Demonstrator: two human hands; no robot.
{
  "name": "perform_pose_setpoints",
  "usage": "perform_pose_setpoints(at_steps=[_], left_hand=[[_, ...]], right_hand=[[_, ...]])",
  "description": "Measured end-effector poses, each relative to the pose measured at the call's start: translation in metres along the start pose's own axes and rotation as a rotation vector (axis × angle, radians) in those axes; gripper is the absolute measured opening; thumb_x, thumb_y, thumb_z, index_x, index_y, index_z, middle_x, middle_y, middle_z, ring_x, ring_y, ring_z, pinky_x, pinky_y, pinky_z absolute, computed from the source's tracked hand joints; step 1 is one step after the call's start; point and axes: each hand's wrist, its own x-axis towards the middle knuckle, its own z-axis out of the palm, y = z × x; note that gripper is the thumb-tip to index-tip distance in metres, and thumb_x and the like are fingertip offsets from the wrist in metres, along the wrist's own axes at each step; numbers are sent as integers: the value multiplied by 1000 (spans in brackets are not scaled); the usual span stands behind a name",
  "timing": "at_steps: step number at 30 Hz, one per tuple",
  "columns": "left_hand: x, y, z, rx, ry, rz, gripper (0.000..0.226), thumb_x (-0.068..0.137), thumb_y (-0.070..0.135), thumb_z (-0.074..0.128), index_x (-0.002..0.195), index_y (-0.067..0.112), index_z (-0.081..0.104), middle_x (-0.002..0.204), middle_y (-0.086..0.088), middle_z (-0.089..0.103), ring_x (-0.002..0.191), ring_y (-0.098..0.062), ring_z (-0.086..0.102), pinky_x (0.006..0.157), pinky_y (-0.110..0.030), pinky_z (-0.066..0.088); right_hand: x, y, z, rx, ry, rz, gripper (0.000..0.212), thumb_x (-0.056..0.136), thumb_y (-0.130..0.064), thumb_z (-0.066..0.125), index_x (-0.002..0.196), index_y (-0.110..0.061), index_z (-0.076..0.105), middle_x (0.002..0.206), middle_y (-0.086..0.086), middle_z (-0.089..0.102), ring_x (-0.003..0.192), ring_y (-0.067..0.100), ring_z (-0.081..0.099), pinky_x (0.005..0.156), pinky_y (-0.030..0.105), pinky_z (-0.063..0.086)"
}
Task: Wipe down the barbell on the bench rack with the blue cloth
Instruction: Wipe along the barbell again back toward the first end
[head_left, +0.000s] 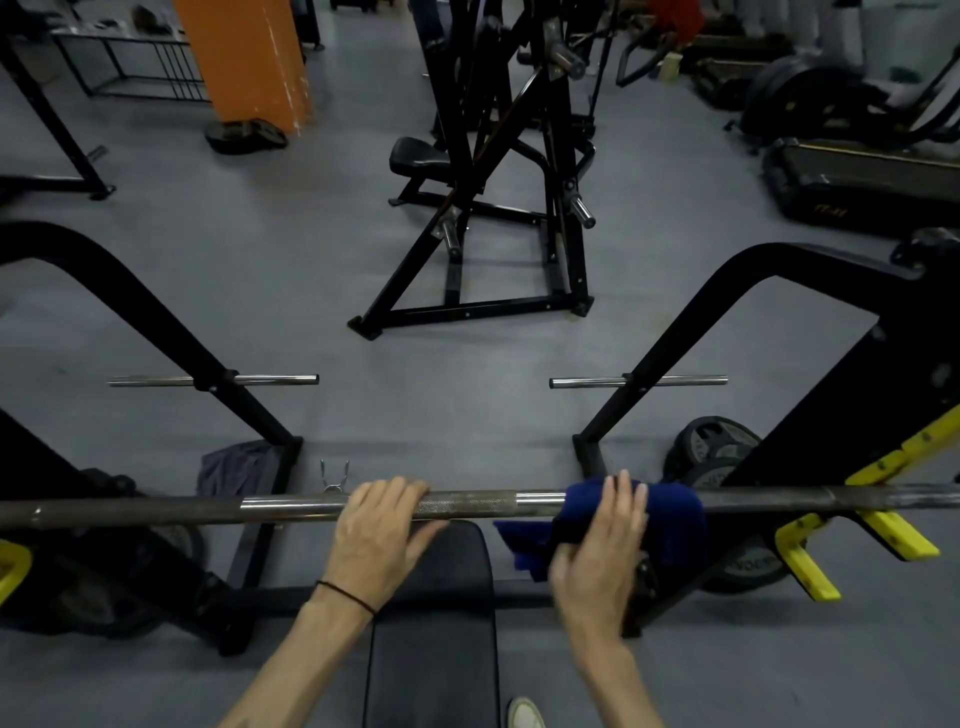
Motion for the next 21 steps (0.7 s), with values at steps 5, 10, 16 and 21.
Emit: perform_pose_setpoints(at_steps=[5,10,16,21], left_hand=[[11,-1,-6,33,-57,43,54,93,69,40,88,20,61,75,5,55,64,-18,53,63,-31,41],[18,-11,-7,26,-130,142,52,96,66,37,81,20,56,68,4,53,55,-20,53,53,-33,43],[56,-19,-23,-27,-554,124,70,92,76,18,95,22,62,85,-9,71,81,-33,67,65,-35,44],[49,-9,-34,-5,-593,29,58,97,71,25,97,24,59,92,-4,70,90,-30,66,70,-36,42]], right_hand=[[-14,-21,13,-27,-183,-563,94,72,6,57,161,-5,28,172,8,18,157,28,22,128,45,17],[13,35,-10,-104,-1,-199,102,62,20,71,156,0,37,165,13,32,155,32,26,127,50,19],[-25,-41,20,1,-213,-427,104,62,-2,61,160,-1,27,170,13,21,158,32,17,129,45,10],[8,23,-5,-96,-113,-380,91,67,12,51,156,-3,39,168,9,29,155,29,29,129,44,17]])
